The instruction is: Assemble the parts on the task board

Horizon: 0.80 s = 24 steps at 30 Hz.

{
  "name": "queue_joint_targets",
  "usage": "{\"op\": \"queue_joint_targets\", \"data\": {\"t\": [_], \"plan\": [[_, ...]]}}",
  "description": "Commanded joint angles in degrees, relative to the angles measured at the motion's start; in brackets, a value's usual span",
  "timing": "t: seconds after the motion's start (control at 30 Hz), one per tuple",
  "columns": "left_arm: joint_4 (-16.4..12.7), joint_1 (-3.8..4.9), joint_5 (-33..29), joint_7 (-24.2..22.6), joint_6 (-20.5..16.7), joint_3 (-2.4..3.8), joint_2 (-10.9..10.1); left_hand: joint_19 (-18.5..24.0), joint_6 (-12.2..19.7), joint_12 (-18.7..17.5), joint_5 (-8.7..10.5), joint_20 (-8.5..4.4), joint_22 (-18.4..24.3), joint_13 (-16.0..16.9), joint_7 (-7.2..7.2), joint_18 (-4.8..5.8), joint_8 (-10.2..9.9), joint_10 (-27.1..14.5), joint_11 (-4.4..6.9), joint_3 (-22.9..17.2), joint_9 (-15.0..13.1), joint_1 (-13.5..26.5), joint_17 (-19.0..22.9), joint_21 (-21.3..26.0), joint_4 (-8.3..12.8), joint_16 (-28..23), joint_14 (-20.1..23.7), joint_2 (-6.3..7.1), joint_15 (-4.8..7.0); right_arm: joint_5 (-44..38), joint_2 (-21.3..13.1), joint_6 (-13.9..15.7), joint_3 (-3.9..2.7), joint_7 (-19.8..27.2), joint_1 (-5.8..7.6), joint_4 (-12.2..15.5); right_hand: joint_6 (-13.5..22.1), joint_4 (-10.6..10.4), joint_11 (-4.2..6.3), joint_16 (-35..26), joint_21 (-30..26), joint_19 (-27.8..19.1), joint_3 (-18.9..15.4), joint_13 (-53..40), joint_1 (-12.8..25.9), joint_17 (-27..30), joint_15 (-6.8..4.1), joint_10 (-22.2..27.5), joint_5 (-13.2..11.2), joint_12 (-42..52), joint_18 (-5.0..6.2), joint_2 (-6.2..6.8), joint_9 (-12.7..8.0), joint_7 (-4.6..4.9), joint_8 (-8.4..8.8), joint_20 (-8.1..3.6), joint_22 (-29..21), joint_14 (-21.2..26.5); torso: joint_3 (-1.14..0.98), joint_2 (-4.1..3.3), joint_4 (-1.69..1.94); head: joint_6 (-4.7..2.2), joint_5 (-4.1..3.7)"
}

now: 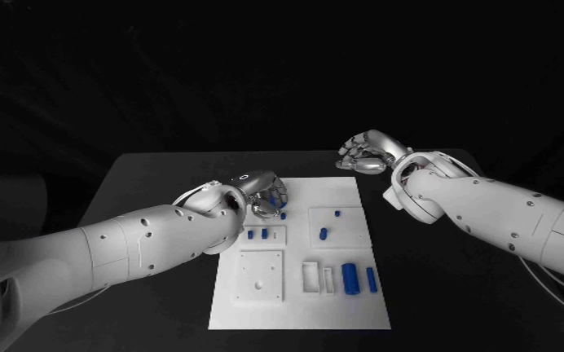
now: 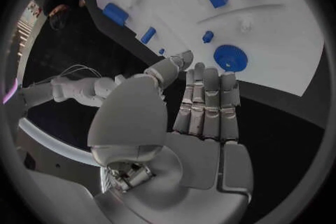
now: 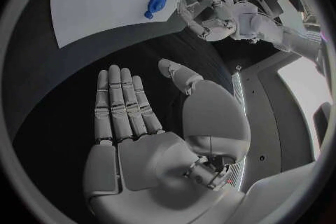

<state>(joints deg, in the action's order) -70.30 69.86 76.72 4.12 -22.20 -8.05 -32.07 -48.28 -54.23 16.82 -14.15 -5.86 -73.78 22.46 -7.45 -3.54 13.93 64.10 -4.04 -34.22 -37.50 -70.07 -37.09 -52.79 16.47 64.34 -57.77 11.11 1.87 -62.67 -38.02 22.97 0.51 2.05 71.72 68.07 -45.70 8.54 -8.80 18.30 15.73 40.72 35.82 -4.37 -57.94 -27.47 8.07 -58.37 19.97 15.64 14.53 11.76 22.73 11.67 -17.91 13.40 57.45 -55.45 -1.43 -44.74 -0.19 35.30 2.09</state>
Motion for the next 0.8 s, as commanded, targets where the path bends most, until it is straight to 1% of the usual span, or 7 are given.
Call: {"op": "queue_joint_targets", "data": {"t": [0.03, 0.13, 0.3, 0.43, 0.5, 0.53, 0.8], "plan": [[0.52, 0.07, 9.89, 0.92, 2.85, -0.18, 0.76, -0.41, 0.43, -0.62, -0.17, -1.71, -0.12, -0.35, -0.06, -0.67, -0.4, 0.08, -0.37, -0.19, 0.1, -0.28, 0.08, -0.22, -0.02, 0.31, -0.32, 0.65, -0.03, -0.02, 0.07, -0.48, -0.02, 0.7, -0.02, 0.09, 0.27, -0.1, 0.06, -0.19, -0.27, -0.48, -0.25, 0.08, -0.36, 0.05, -0.02, -0.33, 0.24, -0.2, -0.15, 0.0, -0.08, 0.22, 0.11, 0.03, 0.09, 0.48, -0.01, -0.05, -0.15, -0.01, -0.06], [1.02, 0.07, 12.25, 1.68, 4.35, -0.65, 1.66, -0.28, 0.5, -2.23, 0.07, -1.29, -0.26, -1.25, -0.07, -0.81, -0.44, -0.7, -0.85, 0.1, 0.23, 0.45, 0.35, -0.03, -0.21, 0.14, 0.0, 1.39, -0.5, -0.02, 0.06, -0.43, -0.02, 0.72, -0.02, 0.08, 0.27, -0.11, 0.05, -0.18, -0.27, -0.48, -0.27, 0.09, -0.34, 0.07, -0.02, -0.35, 0.3, -0.21, -0.15, -0.01, -0.09, 0.22, 0.11, 0.03, 0.1, 0.47, 0.02, -0.04, -0.06, 0.08, -0.21], [2.56, 0.07, 15.26, 2.78, 6.1, -1.31, 3.27, -0.27, 0.59, -3.39, 0.36, -1.01, -0.41, -2.0, -0.12, -1.01, -0.49, -0.96, -1.1, 0.16, 0.38, 0.93, 0.55, 0.08, -0.44, 0.16, 0.06, 1.51, -0.74, -0.02, 0.24, -0.42, -0.02, 0.77, -0.02, 0.07, 0.27, -0.12, 0.05, -0.18, -0.28, -0.49, -0.31, 0.11, -0.3, 0.08, -0.02, -0.36, 0.36, -0.23, -0.14, -0.01, -0.09, 0.22, 0.1, 0.04, 0.12, 0.48, 0.08, -0.05, -0.03, 0.12, -0.35], [3.59, 0.05, 15.53, 2.19, 5.24, -1.61, 3.82, -0.27, 0.83, -4.4, 0.66, -0.82, -0.51, -2.64, -0.25, -1.16, -0.66, -1.57, -1.35, 0.1, 0.59, 1.16, 0.7, 0.18, -0.62, 0.14, 0.15, 1.59, -0.96, -0.02, 0.3, -0.44, -0.02, 0.79, -0.02, 0.09, 0.27, -0.13, 0.05, -0.17, -0.29, -0.49, -0.34, 0.13, -0.28, 0.09, -0.02, -0.37, 0.39, -0.24, -0.14, 0.0, -0.1, 0.22, 0.1, 0.05, 0.13, 0.48, 0.04, -0.03, -0.12, 0.16, -0.32], [4.21, 0.03, 15.53, 2.22, 4.71, -1.68, 4.06, -0.32, 0.89, -5.37, 3.33, -0.59, -0.64, -3.39, -0.37, -1.4, -0.74, -1.87, -1.5, 0.19, 0.85, 1.67, 0.88, 0.27, -1.14, 0.15, 0.21, 1.9, -1.22, -0.02, 0.31, -0.45, -0.02, 0.79, -0.02, 0.08, 0.27, -0.13, 0.05, -0.16, -0.29, -0.49, -0.35, 0.14, -0.26, 0.1, -0.02, -0.38, 0.4, -0.24, -0.14, 0.0, -0.1, 0.22, 0.1, 0.05, 0.14, 0.48, 0.0, -0.04, -0.14, 0.12, -0.32], [4.58, 0.03, 15.53, 2.17, 4.41, -1.7, 4.22, -0.35, 1.07, -5.72, 3.79, -0.51, -0.66, -3.65, -0.44, -1.44, -0.86, -2.05, -1.64, 0.19, 0.97, 1.9, 0.95, 0.31, -1.4, 0.15, 0.19, 2.03, -1.24, -0.02, 0.31, -0.45, -0.02, 0.8, -0.02, 0.08, 0.27, -0.14, 0.05, -0.16, -0.29, -0.49, -0.36, 0.14, -0.26, 0.1, -0.02, -0.38, 0.41, -0.25, -0.14, -0.01, -0.1, 0.22, 0.1, 0.05, 0.14, 0.48, 0.02, -0.03, -0.07, 0.11, -0.4], [6.46, 0.0, 15.43, 1.43, 4.13, -1.74, 5.13, -0.61, 2.21, -8.28, 3.75, 0.18, -0.85, -5.83, -0.69, -2.03, -1.51, -3.84, -2.42, -0.52, 1.85, 1.7, 1.43, 0.56, -2.43, 0.13, 0.16, 2.45, -1.96, -0.01, 0.37, -0.46, -0.02, 0.81, -0.02, 0.1, 0.27, -0.16, 0.05, -0.15, -0.3, -0.48, -0.4, 0.16, -0.21, 0.12, -0.01, -0.41, 0.43, -0.26, -0.13, -0.04, -0.11, 0.22, 0.09, 0.05, 0.16, 0.47, 0.07, -0.03, 0.0, 0.09, -0.61]]}}
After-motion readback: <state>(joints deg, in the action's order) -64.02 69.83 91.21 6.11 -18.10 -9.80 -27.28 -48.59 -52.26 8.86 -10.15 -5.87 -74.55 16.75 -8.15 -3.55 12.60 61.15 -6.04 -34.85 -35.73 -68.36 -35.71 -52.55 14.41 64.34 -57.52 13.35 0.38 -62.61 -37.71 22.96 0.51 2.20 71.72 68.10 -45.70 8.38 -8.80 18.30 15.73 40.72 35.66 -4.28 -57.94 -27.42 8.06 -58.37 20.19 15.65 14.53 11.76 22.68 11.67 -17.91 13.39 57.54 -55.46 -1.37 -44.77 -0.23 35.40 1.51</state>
